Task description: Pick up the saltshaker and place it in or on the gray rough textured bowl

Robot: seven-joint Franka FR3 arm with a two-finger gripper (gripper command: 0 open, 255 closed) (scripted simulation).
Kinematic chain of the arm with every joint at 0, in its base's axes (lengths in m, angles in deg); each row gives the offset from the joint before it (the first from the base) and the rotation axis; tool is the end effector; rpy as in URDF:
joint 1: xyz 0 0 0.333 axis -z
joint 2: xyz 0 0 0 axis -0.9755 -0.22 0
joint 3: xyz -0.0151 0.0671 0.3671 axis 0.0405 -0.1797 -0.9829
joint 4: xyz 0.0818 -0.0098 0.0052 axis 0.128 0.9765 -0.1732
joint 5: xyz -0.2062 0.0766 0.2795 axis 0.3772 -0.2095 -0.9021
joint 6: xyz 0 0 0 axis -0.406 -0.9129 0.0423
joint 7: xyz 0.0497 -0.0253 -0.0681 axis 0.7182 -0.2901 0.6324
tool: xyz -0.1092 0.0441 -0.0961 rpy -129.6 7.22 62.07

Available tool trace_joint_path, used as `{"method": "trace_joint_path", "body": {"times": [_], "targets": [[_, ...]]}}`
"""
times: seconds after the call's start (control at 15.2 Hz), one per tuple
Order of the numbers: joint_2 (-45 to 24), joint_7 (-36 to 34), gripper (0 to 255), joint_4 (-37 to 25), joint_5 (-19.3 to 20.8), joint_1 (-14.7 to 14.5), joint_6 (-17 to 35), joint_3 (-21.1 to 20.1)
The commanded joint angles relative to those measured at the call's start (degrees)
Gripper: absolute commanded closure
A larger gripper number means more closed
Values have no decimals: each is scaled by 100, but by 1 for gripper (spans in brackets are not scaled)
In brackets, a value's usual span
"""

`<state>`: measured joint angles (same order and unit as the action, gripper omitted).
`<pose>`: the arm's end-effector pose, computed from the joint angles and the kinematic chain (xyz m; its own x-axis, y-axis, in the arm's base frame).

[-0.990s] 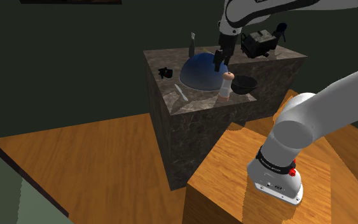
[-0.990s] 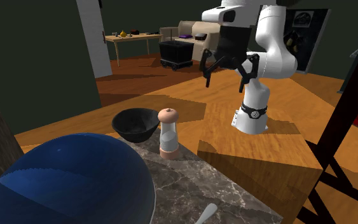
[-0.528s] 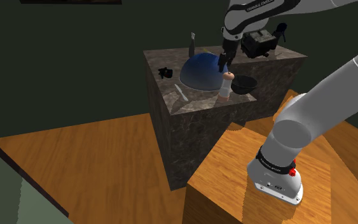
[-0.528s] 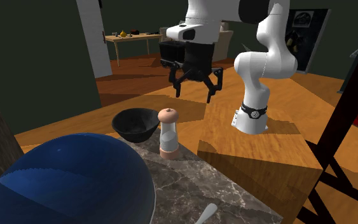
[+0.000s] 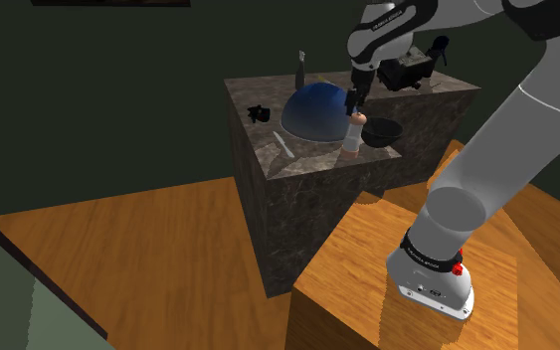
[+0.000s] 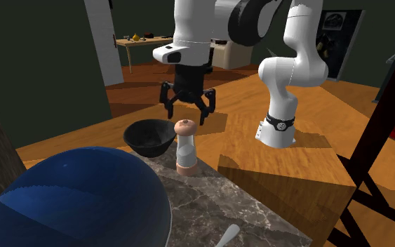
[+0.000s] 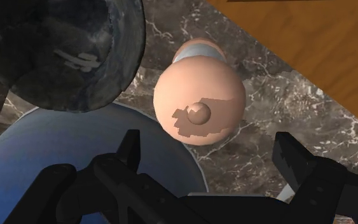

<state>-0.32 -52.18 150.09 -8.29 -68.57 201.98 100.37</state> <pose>0.3473 -0.3071 0.4613 0.9988 -0.0287 0.0408 -0.0323 -0.9954 0.0906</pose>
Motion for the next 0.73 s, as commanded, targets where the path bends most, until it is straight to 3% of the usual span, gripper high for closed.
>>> {"method": "trace_joint_path", "body": {"times": [0.0,0.33,0.66], "targets": [[-115,69,0,49,-44,6,163,49],[-348,153,0,204,-150,1,533,110],[-348,153,0,204,-150,2,533,110]]}}
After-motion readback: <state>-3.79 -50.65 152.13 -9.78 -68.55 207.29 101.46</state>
